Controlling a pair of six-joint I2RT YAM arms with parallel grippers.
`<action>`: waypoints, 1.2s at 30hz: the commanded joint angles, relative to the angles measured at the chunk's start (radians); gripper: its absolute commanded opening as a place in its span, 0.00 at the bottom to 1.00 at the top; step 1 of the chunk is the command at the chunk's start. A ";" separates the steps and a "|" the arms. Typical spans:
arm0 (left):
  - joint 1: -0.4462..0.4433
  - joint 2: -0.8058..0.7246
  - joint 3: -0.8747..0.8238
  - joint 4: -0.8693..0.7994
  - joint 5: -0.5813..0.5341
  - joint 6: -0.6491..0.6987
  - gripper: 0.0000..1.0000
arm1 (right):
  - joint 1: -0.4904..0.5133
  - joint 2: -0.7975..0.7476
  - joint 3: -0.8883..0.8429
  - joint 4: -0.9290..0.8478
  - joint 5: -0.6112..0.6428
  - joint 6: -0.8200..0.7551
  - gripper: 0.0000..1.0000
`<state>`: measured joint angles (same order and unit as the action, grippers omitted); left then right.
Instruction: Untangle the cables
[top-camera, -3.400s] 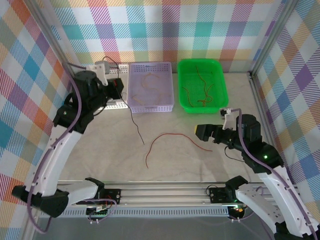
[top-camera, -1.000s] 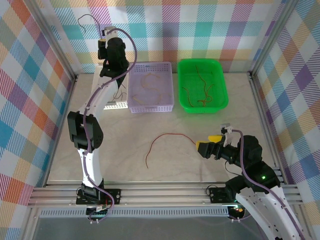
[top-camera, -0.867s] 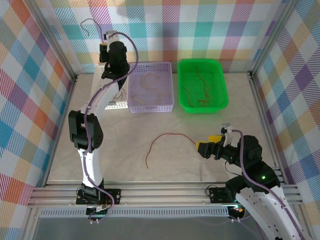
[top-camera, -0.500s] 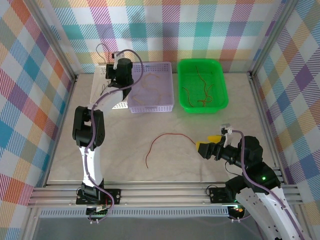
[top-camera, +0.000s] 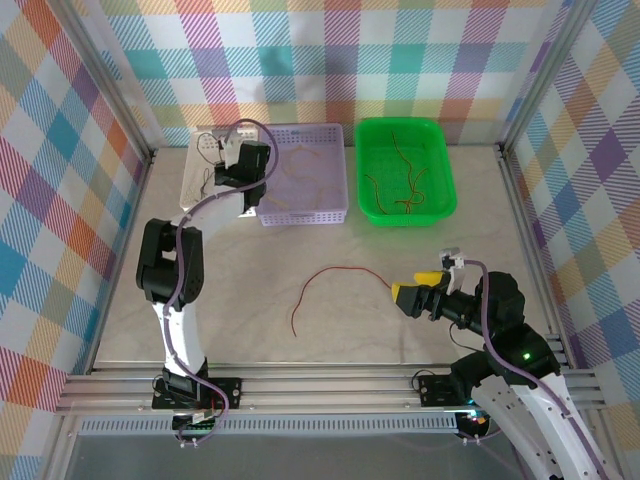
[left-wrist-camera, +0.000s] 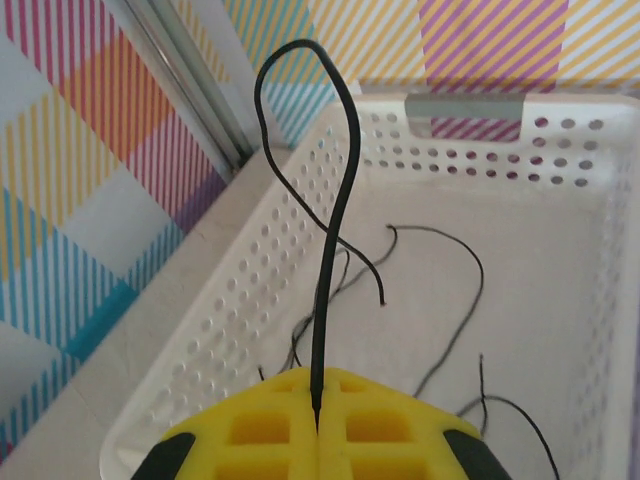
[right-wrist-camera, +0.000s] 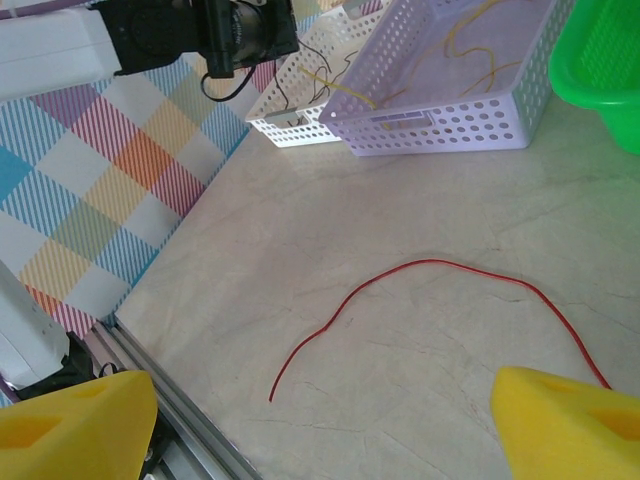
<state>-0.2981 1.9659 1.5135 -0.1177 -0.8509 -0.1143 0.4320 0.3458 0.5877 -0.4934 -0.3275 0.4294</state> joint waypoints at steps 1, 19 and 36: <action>-0.013 -0.019 0.030 -0.169 0.078 -0.158 0.00 | -0.003 -0.001 -0.001 0.031 -0.022 0.002 0.86; 0.082 0.207 0.307 -0.487 0.462 -0.261 0.00 | -0.002 0.022 0.002 0.045 -0.045 0.005 0.85; 0.165 0.436 0.689 -0.728 0.658 -0.242 0.08 | -0.003 0.051 0.005 0.051 -0.051 0.005 0.84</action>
<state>-0.1532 2.3863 2.1696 -0.7654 -0.2337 -0.3649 0.4320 0.3878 0.5877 -0.4854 -0.3576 0.4328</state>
